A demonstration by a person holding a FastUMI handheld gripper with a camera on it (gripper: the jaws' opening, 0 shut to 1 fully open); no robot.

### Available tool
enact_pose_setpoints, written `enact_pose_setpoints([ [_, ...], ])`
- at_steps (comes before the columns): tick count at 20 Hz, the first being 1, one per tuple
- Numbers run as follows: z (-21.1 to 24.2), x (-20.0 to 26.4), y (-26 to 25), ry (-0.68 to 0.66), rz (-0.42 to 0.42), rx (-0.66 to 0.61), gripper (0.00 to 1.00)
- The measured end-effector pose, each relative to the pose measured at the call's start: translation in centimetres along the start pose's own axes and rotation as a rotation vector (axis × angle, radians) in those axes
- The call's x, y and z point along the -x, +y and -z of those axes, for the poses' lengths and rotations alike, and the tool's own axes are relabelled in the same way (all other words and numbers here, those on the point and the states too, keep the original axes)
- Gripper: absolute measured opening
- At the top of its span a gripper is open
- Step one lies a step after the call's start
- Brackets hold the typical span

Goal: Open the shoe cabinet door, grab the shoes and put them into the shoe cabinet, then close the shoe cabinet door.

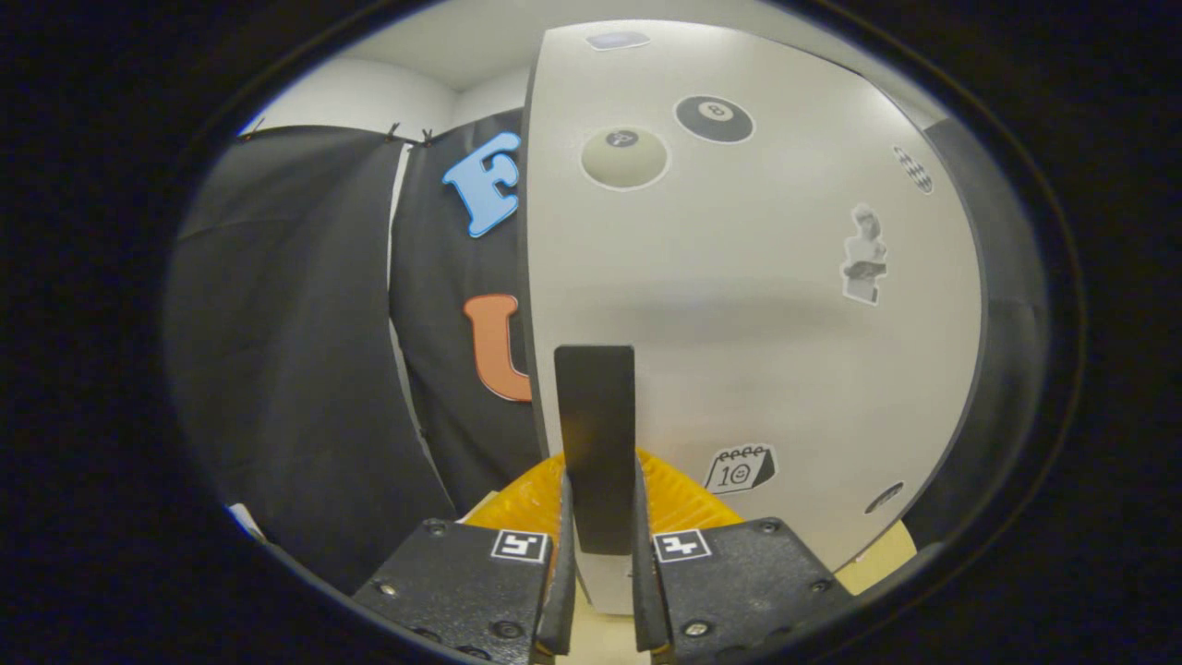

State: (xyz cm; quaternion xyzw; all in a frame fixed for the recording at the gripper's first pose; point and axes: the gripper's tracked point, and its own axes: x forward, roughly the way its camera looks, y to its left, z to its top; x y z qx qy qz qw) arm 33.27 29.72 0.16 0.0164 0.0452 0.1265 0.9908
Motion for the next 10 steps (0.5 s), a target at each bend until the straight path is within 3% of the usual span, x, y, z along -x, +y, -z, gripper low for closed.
enact_pose_setpoints([
  [10,2.4,17.3,-4.4,-0.013,-0.013,-0.031,0.26],
])
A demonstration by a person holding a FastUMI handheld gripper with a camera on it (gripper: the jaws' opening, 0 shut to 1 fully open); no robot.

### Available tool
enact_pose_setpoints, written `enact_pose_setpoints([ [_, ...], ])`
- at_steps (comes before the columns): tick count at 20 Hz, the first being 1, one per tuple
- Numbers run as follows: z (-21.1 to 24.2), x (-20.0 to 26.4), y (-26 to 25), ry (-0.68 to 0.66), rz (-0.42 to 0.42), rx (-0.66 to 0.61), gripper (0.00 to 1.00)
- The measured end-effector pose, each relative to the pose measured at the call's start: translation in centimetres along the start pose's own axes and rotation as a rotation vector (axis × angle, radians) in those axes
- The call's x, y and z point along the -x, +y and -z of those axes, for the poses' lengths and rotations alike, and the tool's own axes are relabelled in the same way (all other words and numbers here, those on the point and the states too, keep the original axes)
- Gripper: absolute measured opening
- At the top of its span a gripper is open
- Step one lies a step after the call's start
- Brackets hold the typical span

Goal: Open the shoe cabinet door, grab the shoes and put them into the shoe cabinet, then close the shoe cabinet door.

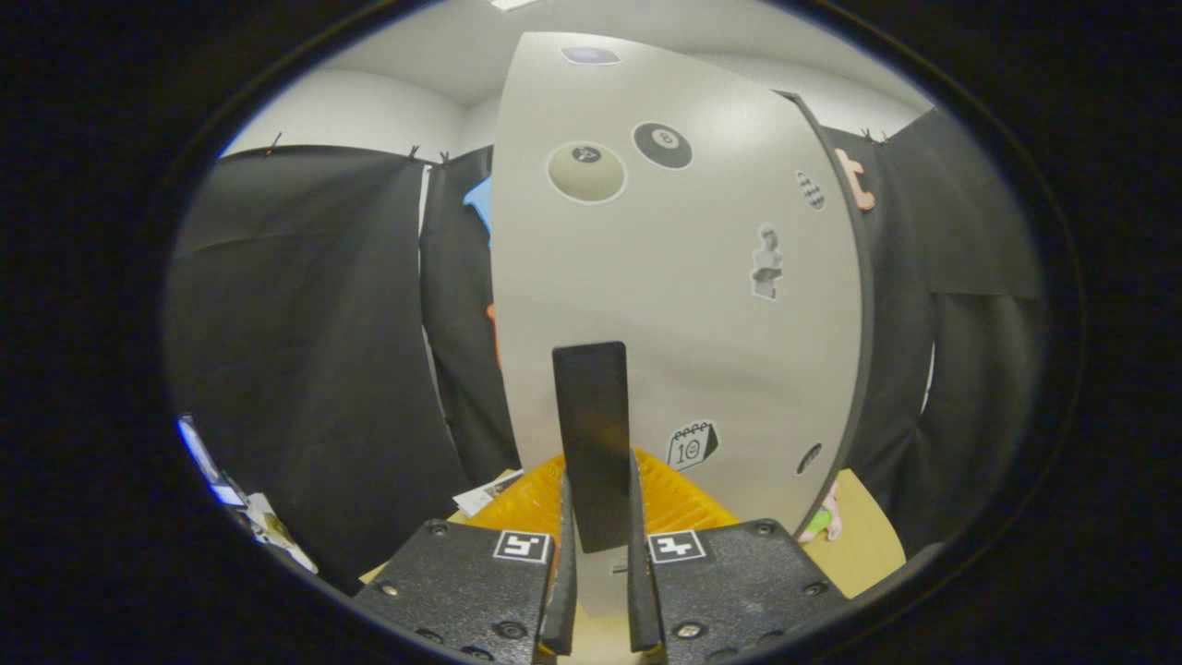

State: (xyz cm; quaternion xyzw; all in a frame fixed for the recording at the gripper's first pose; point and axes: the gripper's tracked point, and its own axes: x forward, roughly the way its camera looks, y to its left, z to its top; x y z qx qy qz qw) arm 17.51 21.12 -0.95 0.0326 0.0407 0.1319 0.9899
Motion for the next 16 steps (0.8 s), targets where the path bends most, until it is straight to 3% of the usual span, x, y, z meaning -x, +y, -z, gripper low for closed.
enact_pose_setpoints([
  [8,0.7,10.4,-9.0,-0.016,0.134,-0.003,0.20],
  [16,0.1,15.0,-19.1,-0.019,0.263,0.028,0.05],
])
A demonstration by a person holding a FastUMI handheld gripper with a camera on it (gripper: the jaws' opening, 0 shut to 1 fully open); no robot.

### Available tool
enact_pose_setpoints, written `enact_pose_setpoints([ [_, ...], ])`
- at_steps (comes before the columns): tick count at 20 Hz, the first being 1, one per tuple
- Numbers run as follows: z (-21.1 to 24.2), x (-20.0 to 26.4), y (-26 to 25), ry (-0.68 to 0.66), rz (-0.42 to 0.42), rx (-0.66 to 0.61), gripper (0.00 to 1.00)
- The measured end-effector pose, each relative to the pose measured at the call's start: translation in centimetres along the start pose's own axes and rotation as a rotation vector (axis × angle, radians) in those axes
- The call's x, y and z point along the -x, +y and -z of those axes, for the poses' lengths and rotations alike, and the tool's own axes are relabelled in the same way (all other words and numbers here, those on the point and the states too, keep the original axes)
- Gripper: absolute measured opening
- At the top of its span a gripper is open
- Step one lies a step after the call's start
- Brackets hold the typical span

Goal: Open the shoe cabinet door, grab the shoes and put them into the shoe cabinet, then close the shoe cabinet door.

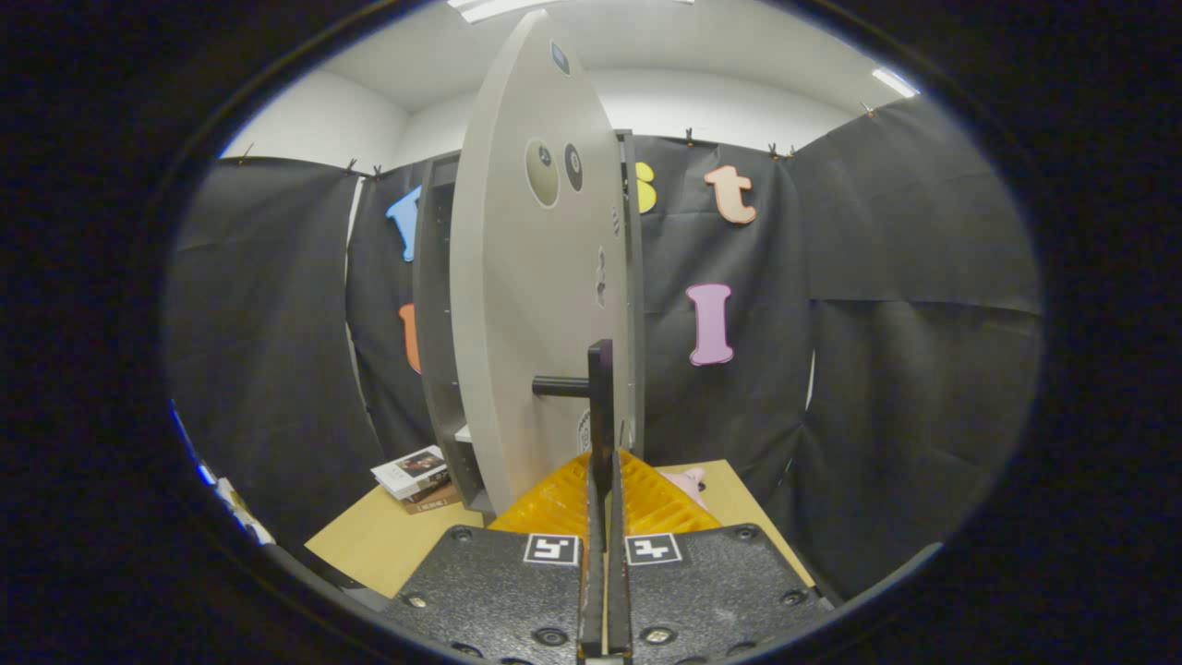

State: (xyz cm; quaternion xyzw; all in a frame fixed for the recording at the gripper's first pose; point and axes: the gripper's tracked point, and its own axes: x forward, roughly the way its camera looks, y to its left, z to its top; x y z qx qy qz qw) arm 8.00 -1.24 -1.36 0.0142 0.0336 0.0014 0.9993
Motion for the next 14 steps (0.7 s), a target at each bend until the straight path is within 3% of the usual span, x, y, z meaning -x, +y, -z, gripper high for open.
enact_pose_setpoints([
  [5,0.0,0.0,-4.8,-0.009,0.058,-0.037,0.04],
  [9,0.1,-0.2,-5.0,-0.002,0.004,-0.057,0.04],
  [14,0.5,1.6,-5.8,0.004,0.018,-0.058,0.06],
])
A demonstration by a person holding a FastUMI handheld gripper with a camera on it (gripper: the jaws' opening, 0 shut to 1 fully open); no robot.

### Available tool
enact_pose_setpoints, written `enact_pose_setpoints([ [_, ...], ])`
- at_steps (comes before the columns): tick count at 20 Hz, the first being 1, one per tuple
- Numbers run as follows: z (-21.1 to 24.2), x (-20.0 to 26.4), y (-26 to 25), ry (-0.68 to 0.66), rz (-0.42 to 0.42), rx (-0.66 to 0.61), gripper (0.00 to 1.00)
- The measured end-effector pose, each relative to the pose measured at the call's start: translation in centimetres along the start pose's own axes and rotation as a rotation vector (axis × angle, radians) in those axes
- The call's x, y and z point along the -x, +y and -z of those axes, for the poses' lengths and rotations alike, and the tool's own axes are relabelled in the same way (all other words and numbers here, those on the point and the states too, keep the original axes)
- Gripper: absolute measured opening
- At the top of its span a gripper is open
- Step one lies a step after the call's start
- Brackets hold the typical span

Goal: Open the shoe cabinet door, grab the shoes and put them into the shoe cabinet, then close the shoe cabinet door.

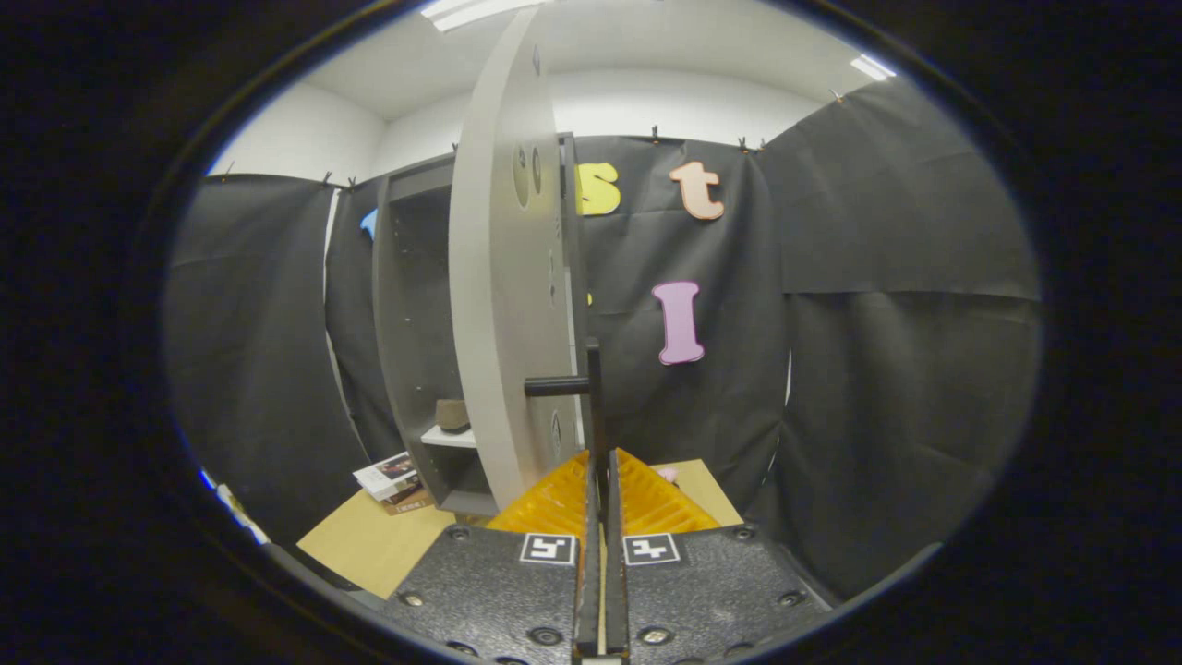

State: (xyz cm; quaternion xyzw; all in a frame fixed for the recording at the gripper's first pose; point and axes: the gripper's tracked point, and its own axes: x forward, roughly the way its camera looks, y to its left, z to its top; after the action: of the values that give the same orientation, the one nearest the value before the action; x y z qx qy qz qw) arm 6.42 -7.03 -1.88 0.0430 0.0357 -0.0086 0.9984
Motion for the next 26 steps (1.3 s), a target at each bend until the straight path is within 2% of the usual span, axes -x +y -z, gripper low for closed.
enact_pose_setpoints([
  [4,1.6,4.1,-1.5,0.007,0.057,0.063,0.21],
  [7,4.1,6.9,-0.6,0.031,0.069,0.106,0.57],
  [9,6.7,8.0,0.9,0.057,0.055,0.117,0.71],
  [11,9.8,8.5,3.1,0.097,0.027,0.113,0.80],
  [14,15.3,7.9,6.8,0.190,-0.027,0.088,0.99],
  [21,28.2,2.6,16.1,0.434,-0.173,0.086,1.00],
  [26,36.1,-3.9,20.1,0.566,-0.206,0.060,1.00],
])
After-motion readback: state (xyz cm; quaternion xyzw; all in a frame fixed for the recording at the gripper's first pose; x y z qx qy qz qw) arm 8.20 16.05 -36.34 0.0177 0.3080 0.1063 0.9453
